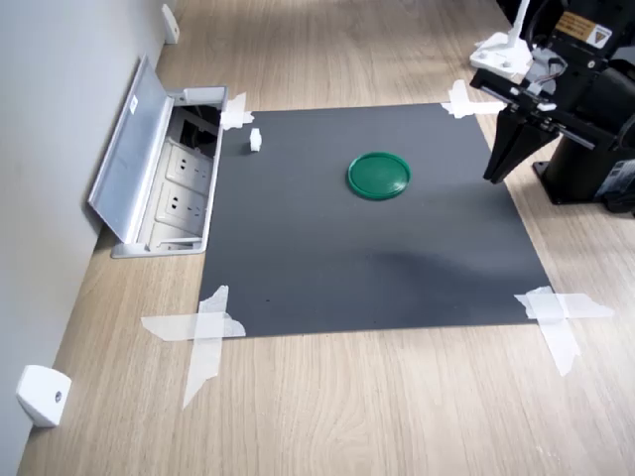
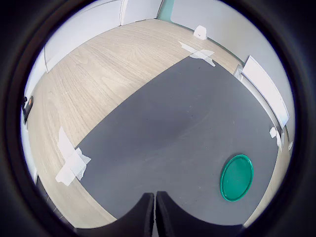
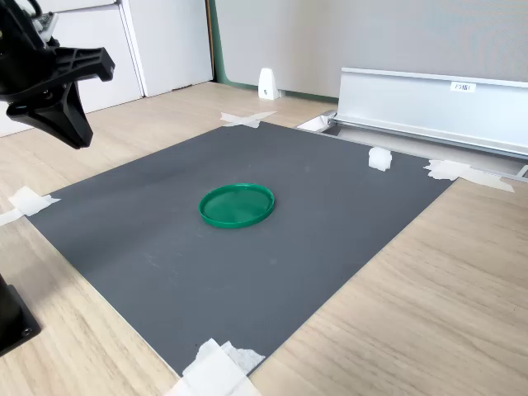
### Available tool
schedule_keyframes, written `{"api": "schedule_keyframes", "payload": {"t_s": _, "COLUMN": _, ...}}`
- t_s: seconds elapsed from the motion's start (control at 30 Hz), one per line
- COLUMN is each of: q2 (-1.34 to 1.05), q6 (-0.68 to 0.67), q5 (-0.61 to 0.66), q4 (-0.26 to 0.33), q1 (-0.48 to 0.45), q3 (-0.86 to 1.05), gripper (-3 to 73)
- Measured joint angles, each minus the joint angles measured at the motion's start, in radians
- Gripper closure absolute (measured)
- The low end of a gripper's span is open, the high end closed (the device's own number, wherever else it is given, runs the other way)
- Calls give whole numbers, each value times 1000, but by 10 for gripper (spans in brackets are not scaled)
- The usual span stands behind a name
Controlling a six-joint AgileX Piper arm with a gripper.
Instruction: Grasp a white terminal and put it on the green lid.
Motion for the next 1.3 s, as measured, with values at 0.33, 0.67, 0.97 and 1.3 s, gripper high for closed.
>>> {"api": "schedule_keyframes", "payload": {"t_s": 0.33, "q2": 0, "q6": -1, "q5": 0, "q4": 0, "q1": 0, "q3": 0, "gripper": 704}}
{"api": "schedule_keyframes", "payload": {"t_s": 0.67, "q2": 0, "q6": -1, "q5": 1, "q4": 37, "q1": 0, "q3": 0, "gripper": 704}}
{"api": "schedule_keyframes", "payload": {"t_s": 0.97, "q2": 104, "q6": -63, "q5": 169, "q4": 42, "q1": 0, "q3": -172, "gripper": 692}}
{"api": "schedule_keyframes", "payload": {"t_s": 1.3, "q2": 336, "q6": -269, "q5": 341, "q4": 42, "q1": -49, "q3": -420, "gripper": 494}}
